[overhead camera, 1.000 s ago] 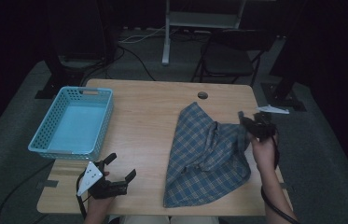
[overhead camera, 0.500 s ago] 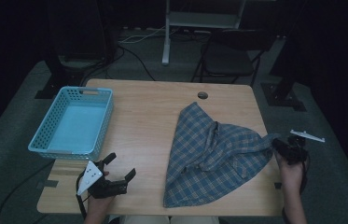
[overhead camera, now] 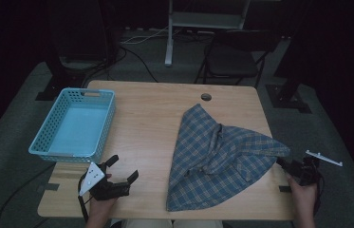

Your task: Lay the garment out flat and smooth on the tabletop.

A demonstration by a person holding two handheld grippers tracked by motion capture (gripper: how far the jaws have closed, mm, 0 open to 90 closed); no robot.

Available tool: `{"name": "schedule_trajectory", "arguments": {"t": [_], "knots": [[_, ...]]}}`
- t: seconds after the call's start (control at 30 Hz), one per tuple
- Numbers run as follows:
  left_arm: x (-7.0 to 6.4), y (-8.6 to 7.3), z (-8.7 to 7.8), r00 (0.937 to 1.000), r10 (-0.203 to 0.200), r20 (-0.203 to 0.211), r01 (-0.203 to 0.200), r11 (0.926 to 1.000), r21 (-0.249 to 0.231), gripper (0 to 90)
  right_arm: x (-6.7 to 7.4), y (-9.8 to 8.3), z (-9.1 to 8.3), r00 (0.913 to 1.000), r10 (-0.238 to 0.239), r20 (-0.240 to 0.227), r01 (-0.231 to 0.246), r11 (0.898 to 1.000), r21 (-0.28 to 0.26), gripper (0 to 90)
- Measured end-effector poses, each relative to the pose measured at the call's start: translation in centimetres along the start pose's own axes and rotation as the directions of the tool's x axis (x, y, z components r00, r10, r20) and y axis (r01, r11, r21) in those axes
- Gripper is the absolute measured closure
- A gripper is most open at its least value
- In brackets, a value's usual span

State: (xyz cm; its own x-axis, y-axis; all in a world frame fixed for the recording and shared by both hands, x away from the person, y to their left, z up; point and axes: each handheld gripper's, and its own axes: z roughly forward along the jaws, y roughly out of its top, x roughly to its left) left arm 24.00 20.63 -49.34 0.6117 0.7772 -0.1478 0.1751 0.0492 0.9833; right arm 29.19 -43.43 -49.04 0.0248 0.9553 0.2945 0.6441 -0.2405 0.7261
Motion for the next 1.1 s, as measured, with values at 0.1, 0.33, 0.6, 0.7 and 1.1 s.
{"name": "schedule_trajectory", "arguments": {"t": [0.1,0.33,0.6,0.7,1.1], "knots": [[0.2,0.1,0.3,0.9998,-0.021,0.003,0.021,0.9995,0.023,3.1,1.0,-0.7,-0.4,0.9978,-0.052,-0.040,0.052,0.999,-0.015,17.9],[-0.2,0.4,0.9,0.9999,-0.017,0.000,0.017,0.9983,0.057,3.1,3.7,-1.9,-0.4,0.9812,-0.188,-0.043,0.183,0.978,-0.101,17.9],[-0.9,2.3,2.9,0.9993,-0.006,0.038,0.003,0.9962,0.087,3.1,5.6,-2.4,0.1,0.9614,-0.269,-0.058,0.257,0.953,-0.161,17.9],[-1.2,3.1,4.0,0.9988,0.001,0.049,-0.006,0.9939,0.110,3.2,5.6,-2.5,0.0,0.9592,-0.276,-0.060,0.263,0.949,-0.172,17.9],[-3.5,6.2,10.2,0.9867,0.015,0.162,-0.042,0.9853,0.165,3.4,5.3,-2.5,-0.2,0.9635,-0.256,-0.079,0.237,0.952,-0.191,17.9]]}}
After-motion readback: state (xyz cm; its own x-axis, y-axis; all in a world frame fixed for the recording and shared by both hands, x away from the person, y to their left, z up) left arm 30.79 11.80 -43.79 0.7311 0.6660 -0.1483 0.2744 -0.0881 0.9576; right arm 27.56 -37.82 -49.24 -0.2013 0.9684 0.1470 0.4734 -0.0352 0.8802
